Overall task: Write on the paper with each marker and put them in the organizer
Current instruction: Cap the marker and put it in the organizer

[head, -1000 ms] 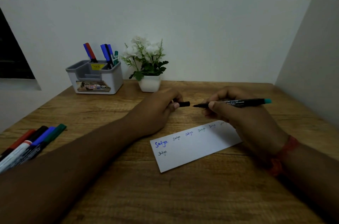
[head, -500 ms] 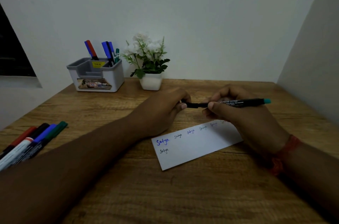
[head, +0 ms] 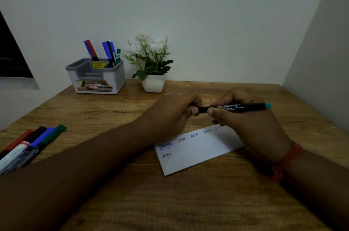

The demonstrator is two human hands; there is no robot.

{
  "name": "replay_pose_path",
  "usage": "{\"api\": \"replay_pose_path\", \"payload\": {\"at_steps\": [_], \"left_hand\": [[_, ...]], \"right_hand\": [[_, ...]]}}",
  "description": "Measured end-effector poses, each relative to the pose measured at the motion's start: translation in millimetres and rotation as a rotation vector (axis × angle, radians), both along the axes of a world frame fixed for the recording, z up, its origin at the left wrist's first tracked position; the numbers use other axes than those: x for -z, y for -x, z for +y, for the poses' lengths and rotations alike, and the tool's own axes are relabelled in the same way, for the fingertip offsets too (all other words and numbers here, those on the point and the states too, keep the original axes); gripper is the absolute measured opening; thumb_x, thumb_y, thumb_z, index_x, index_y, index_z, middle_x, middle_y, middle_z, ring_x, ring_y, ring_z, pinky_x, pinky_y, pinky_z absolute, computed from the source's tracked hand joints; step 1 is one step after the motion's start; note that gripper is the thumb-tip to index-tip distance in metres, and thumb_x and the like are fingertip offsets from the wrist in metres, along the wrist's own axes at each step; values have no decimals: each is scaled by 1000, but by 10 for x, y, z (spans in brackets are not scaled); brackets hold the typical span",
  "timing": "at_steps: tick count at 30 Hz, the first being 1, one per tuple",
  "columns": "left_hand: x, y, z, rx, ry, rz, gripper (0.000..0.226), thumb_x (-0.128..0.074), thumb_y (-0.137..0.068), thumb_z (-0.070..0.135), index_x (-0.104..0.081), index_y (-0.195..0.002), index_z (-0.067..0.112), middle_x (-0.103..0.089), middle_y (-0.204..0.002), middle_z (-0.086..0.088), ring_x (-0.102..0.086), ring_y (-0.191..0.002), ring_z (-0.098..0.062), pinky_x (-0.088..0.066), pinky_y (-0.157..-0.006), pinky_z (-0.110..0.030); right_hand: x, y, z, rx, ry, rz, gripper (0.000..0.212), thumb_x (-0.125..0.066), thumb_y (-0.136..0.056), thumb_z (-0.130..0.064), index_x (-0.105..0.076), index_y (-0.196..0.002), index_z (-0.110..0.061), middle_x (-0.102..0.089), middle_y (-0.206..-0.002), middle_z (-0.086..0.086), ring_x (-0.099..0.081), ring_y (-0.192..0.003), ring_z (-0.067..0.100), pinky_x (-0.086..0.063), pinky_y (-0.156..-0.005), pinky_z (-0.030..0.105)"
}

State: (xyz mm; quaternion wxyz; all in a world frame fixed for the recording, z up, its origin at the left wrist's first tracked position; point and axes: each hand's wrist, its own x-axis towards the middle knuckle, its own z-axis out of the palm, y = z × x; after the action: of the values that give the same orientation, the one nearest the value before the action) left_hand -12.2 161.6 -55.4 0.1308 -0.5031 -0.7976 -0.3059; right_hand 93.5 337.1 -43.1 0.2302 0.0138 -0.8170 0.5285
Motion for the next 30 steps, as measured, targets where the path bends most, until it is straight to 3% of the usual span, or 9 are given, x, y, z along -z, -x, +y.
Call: {"api": "replay_pose_path", "payload": {"at_steps": [6,10,12,13,15,18,24,27,30], "left_hand": [[-26,-26,35,5,-62,14,12,-48,-96,16,-55,-93,25,-57,-85,16,-50,-80,-3,-38,-65,-27],[-58,-40,93,-19,-76,27,11,-44,-100,24,-55,-100,24,-55,-89,17,-51,-84,-2,-38,-68,-28],[-53,-43,83,-55,-44,108,16,-43,-101,32,-52,-112,25,-53,-104,14,-49,-96,-3,-39,-78,-28],[-47,-25,52,-89,-6,152,27,-40,-101,39,-49,-123,25,-51,-121,10,-48,-110,-8,-39,-91,-32],[-44,40,-38,-194,99,236,52,-32,-100,52,-33,-144,25,-30,-153,2,-30,-139,-18,-24,-114,-45],[-143,161,-179,-381,246,369,70,-19,-95,64,-10,-155,29,4,-165,0,3,-152,-24,-7,-118,-61],[-374,291,-576,-587,248,390,77,-8,-91,70,7,-156,31,23,-163,2,26,-148,-24,2,-117,-64],[-394,371,-1024,-689,259,359,81,-2,-86,73,13,-155,33,29,-161,3,33,-145,-23,6,-117,-62],[-363,521,-1534,-802,287,310,83,4,-81,76,20,-152,36,34,-158,3,36,-143,-23,8,-116,-62]], "right_hand": [[-1,-3,-54,-2,79,54,13,-78,-81,-17,-68,-86,-10,-75,-79,-4,-73,-68,2,-52,-57,9],[-45,16,-78,-7,147,71,9,-68,-91,-21,-67,-87,-14,-76,-79,-4,-75,-73,8,-57,-65,16],[-54,18,-80,13,220,80,24,-57,-98,-29,-66,-97,-7,-74,-86,2,-76,-79,16,-62,-72,26],[-59,10,-75,14,271,80,30,-51,-100,-30,-62,-103,-2,-73,-93,6,-76,-83,19,-62,-71,28],[-71,-28,-71,2,329,55,34,-43,-103,-32,-56,-109,-1,-72,-100,12,-76,-86,24,-62,-68,29],[-96,-70,-104,-34,369,-23,30,-40,-104,-31,-52,-107,-4,-72,-95,16,-76,-84,27,-63,-65,32],[-50,-54,-254,-46,109,-199,7,-57,-100,-20,-60,-106,-21,-74,-98,6,-75,-81,13,-62,-77,31],[-104,51,-386,-69,-61,-241,16,-65,-95,-17,-63,-108,-27,-74,-95,-1,-75,-75,8,-59,-69,22],[-248,269,-585,-95,-236,-227,9,-67,-94,-21,-65,-103,-24,-75,-81,3,-72,-64,8,-55,-60,18]]}}
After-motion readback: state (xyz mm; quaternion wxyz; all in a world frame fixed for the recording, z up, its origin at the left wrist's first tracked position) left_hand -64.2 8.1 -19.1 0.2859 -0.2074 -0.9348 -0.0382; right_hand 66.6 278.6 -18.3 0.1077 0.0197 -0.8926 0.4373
